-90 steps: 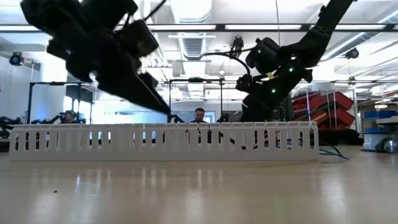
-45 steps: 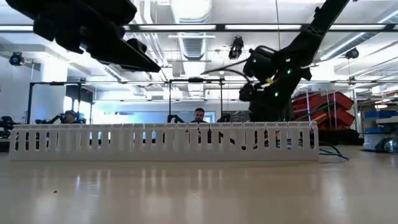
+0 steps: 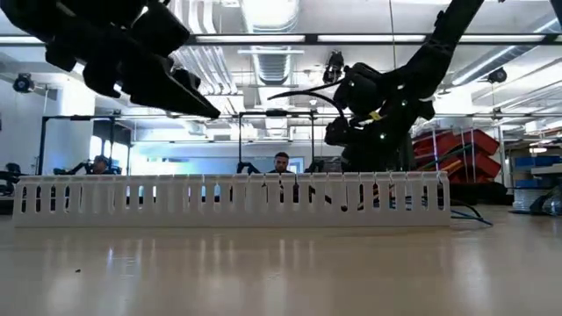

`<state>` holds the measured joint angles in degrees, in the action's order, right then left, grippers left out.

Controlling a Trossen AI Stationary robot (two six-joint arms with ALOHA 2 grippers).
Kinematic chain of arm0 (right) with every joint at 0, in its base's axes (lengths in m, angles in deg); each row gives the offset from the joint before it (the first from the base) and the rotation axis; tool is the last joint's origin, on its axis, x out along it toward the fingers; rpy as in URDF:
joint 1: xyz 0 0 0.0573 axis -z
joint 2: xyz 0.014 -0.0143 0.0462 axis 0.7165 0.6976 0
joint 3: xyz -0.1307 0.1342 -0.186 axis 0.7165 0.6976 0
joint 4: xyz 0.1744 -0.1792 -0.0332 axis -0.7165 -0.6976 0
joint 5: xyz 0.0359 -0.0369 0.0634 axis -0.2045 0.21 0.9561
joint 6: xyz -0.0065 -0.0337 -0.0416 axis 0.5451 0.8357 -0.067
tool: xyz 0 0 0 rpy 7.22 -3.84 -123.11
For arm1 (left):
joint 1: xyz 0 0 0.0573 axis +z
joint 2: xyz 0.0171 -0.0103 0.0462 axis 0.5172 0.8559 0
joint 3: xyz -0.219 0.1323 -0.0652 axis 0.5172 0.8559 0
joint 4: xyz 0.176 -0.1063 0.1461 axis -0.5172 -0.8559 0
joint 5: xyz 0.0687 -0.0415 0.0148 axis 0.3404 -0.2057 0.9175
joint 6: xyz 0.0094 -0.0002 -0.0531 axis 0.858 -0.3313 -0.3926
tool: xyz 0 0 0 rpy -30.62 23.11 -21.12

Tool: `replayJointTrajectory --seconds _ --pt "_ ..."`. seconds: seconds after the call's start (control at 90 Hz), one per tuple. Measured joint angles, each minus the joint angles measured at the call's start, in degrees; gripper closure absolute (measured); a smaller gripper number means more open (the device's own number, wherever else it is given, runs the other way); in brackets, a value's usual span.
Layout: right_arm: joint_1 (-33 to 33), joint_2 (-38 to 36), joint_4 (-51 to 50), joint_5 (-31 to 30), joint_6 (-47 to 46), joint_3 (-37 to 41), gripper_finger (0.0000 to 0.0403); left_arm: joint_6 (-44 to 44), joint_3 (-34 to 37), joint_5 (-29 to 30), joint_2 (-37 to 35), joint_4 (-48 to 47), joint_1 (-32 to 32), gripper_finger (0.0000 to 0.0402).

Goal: Ziptie cables
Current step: Close the white cable duct

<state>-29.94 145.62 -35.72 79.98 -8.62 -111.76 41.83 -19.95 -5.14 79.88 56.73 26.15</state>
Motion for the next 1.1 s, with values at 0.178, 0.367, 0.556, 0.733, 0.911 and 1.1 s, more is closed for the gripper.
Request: replayJointTrajectory --seconds 0.178,0.367,0.556,0.733,0.911,1.1 --pt "-5.87 0.14 -0.15 -9.04 -4.76 0.18 0.0168 -1.29 0.47 -0.11 -0.04 -0.2 -0.04 0.0229" --pt "-11.43 -0.21 -0.65 -13.07 -9.39 0.26 0.0178 -0.96 0.47 -0.26 -0.04 -0.35 -0.04 0.0238" --pt "-14.86 -1.6 -1.99 -11.1 -10.8 0.43 0.017 -0.21 0.45 -0.28 -0.04 -0.65 -0.04 0.0247" --pt "-14.3 -1.98 -1.89 -10.97 -8.48 0.53 0.0178 0.37 0.47 -0.26 -0.04 -0.6 -0.04 0.0253" --pt "-12.67 -1.8 -0.21 -11.57 -5.64 0.52 0.016 -0.06 0.45 -0.26 -0.04 -0.57 -0.04 0.0258" --pt "-11.67 -1.25 6.14 -10.8 -3.16 0.64 0.0104 -0.15 0.47 -0.24 -0.04 0.22 -0.04 0.0251"
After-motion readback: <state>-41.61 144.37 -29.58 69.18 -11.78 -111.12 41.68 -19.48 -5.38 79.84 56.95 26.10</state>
